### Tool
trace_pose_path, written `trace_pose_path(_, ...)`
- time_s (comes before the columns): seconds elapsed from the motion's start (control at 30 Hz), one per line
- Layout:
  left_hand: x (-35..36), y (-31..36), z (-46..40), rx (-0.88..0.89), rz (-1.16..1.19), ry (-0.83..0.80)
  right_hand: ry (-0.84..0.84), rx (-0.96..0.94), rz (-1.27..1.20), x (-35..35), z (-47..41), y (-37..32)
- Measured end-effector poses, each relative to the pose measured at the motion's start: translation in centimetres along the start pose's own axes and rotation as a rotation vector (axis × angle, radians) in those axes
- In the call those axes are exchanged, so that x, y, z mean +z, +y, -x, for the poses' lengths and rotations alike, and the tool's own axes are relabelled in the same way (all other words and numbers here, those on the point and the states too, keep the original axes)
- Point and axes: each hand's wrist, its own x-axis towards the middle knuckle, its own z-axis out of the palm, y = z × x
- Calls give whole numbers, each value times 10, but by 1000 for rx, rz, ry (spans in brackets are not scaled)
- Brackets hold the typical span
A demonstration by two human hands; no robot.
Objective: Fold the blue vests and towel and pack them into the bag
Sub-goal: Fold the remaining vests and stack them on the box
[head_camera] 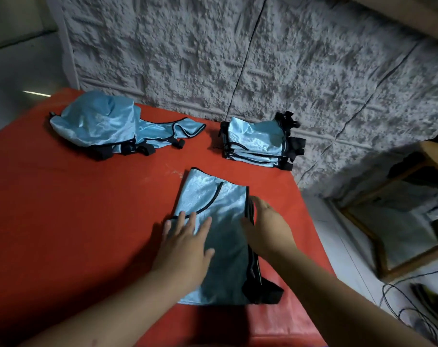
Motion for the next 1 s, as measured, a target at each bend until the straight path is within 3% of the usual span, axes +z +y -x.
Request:
trace_pose_path(0.1,-12,-17,8,-194,31,154,-111,252,91,-20,44,-1)
trace_pose_path(0.13,-17,-21,13,-272,26,140,-192,290,122,-21,57,1)
trace_pose_path(0.23,-24,-26,30,-452,65,-62,-346,294,131,-10,86,9)
trace_pose_path(0.43,-31,-28,54,-523,209,-243,-257,409,-100,9,101,18)
trace_pose_path(0.57,-34,-20,60,-587,757,-144,-276,470,-216,8,102,20)
trace_pose_path(0.63,-38,-15,65,-637,987,-115,-251,501,-428,7,100,23)
trace_pose_path(0.73,-39,-18,69,-669,1130,-101,-290,547,-785,2,102,26)
trace_pose_path(0.9,-48,-25,75,-544,1044,-84,-180,435,-956,-3,109,32)
trace_pose_path(1.0,-50,-29,76,-434,1030,-134,-240,309,-1011,-12,112,34)
